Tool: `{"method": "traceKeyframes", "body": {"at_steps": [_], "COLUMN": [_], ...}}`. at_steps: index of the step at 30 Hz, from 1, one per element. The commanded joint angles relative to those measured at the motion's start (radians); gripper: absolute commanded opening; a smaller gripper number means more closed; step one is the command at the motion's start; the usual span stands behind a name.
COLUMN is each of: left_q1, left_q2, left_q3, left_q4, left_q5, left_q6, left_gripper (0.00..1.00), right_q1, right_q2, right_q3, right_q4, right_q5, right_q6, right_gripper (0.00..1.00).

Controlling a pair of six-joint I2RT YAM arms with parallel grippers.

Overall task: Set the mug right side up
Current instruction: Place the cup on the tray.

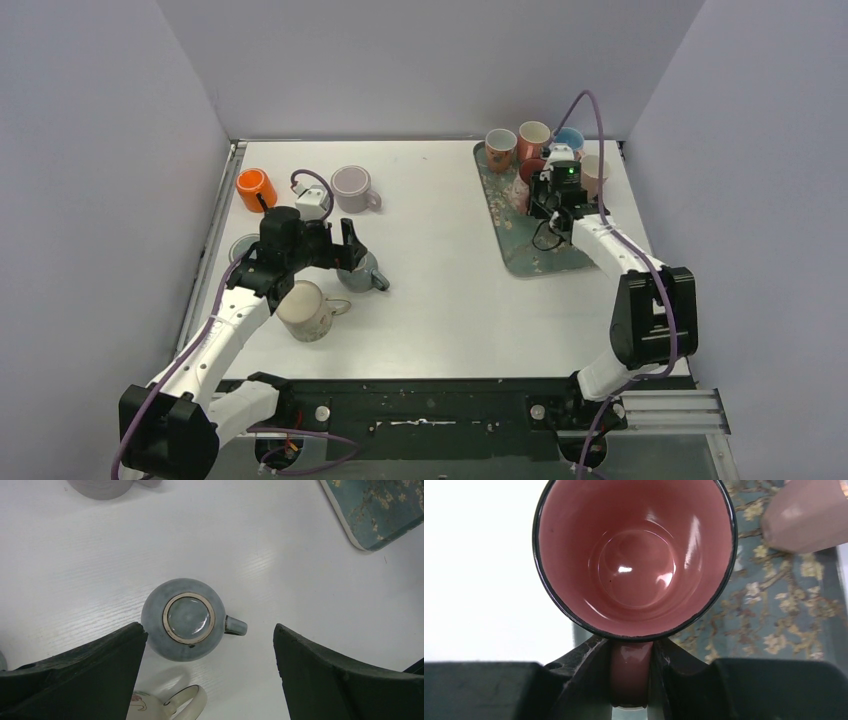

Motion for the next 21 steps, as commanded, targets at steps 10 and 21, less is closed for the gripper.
{"method": "traceKeyframes", "body": {"at_steps": [10,21], "left_q1": [-0.017,-0.024], "left_q2": [-0.026,-0.030], "left_q3": [0.021,0.025], "left_q4": [-0.027,-0.037], "left_q5": [-0.021,-0.028], "left_q6": [0.038,0.040], "left_gripper": [0.97,0.97], "right_q1": [-0.217,-0.245], "right_q2": [0.126,0.278], "right_q3": [0.069,0.181], "right_q4": [0.331,0.314], "right_q5": [-0.244,-0.355], "right_q6": [-0.194,-0.343], "right_gripper": [0.00,0.00]}}
